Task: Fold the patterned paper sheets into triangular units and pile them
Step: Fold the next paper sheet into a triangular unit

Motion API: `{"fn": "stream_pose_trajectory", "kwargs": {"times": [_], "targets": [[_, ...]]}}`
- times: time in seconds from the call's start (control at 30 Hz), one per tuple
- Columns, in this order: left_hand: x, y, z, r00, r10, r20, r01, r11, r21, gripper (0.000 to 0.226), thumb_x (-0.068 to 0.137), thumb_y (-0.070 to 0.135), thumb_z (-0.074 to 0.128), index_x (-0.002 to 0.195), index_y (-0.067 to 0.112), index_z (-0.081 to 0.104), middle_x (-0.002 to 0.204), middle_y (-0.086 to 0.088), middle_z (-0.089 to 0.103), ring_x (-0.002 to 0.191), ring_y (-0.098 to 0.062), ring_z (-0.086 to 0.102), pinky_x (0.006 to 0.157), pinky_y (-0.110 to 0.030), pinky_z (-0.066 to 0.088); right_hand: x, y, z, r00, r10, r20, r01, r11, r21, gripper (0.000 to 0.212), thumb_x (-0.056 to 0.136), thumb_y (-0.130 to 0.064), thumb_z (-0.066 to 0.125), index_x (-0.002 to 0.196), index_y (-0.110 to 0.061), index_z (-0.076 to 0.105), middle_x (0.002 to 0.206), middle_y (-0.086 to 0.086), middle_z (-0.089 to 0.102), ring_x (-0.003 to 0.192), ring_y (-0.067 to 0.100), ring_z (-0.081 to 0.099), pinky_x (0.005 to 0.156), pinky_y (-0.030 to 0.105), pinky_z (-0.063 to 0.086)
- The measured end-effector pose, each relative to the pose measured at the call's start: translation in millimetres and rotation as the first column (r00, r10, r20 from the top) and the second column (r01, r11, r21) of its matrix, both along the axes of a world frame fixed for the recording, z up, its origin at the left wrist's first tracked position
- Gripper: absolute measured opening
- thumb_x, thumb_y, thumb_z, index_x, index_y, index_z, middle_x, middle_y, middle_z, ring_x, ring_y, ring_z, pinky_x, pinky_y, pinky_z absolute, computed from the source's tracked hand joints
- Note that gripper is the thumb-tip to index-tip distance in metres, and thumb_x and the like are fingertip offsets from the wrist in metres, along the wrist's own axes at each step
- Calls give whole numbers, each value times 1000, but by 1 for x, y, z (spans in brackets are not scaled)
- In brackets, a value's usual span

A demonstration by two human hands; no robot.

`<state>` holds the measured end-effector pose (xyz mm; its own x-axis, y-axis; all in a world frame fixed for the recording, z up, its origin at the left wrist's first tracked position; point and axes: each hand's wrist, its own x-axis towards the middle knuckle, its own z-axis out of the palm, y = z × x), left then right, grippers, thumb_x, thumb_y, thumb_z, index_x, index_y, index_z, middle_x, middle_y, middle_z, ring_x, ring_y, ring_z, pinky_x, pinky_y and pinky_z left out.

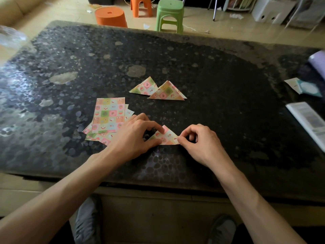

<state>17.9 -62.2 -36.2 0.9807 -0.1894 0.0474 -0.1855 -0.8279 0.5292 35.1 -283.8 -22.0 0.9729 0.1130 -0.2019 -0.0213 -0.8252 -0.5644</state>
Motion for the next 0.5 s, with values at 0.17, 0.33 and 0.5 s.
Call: {"fn": "stream_pose_trajectory", "kwargs": {"times": [0.17,0.33,0.5], "targets": [[-3,-4,-2,992,-70,101,64,996,63,28,93,42,70,120,36,73,118,15,54,109,-8,49,91,-31,47,-1,4,0,1000,-7,7,7,1000,-20,11,90,-40,77,89,-34,68,94,-13,54,94,9,56,80,30,52],[-4,-6,-7,980,-157,123,150,987,63,25,96,33,66,120,35,73,120,14,60,109,-11,52,90,-39,49,-2,4,1,1000,-13,7,13,999,-30,12,90,-39,77,88,-33,66,94,-13,53,94,9,56,79,29,52],[-6,-7,-6,982,-146,122,137,987,83,27,97,36,63,122,36,72,123,15,61,109,-10,54,88,-38,50,-3,5,-1,999,6,49,-4,999,-44,14,90,-40,76,89,-33,64,94,-13,52,92,8,54,67,23,42]]}}
